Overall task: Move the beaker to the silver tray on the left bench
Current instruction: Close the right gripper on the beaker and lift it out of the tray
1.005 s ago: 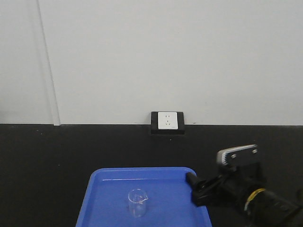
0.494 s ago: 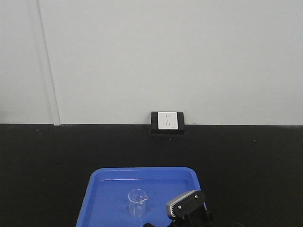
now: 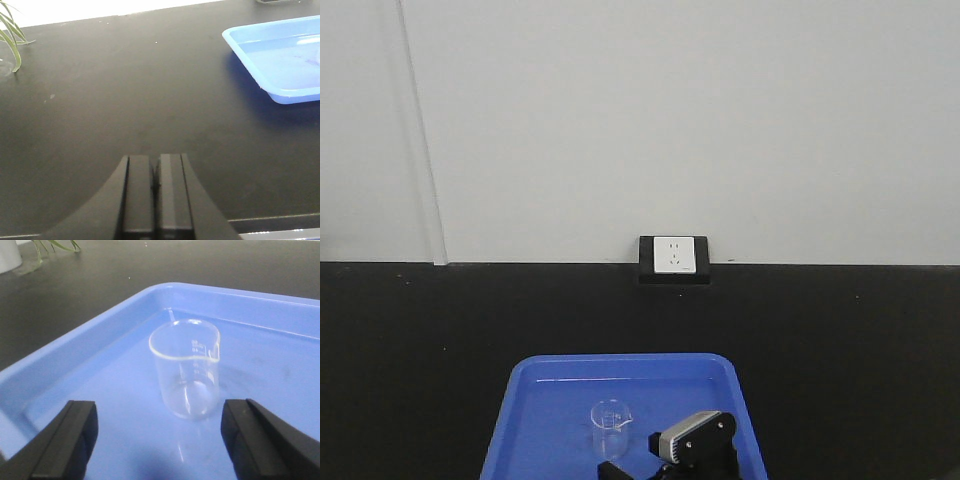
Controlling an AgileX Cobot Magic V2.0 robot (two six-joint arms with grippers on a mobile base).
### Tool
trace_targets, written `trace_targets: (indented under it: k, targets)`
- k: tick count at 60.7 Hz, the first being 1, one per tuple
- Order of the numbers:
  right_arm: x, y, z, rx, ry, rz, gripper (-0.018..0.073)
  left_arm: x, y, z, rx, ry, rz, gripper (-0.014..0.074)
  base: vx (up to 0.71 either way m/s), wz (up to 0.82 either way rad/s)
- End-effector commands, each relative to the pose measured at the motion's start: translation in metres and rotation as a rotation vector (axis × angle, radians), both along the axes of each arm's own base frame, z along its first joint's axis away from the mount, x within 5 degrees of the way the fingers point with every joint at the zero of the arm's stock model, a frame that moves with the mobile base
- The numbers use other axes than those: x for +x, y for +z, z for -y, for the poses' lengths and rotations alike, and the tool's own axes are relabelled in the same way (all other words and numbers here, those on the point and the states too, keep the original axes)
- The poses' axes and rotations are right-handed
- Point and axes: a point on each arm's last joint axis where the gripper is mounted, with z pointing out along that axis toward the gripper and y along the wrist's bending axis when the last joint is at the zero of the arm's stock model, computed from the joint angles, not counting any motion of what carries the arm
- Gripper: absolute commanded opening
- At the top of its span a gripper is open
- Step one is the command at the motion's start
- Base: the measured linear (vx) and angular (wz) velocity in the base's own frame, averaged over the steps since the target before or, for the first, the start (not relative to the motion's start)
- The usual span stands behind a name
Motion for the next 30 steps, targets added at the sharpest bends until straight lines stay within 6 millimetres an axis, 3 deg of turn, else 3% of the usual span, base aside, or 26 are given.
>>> trace_targets:
  k: [1, 30]
  targets:
    - [0.017, 0.033, -0.010, 0.113, 0.007, 0.122, 0.0570, 0.002, 0.000, 0.001, -0.005, -0.010, 0.063, 0.0001, 0.00, 0.00]
    - [0.065, 0.018, -0.034, 0.088, -0.005, 0.101, 0.0568, 0.002, 0.000, 0.001, -0.005, -0.010, 0.063, 0.0001, 0.00, 0.00]
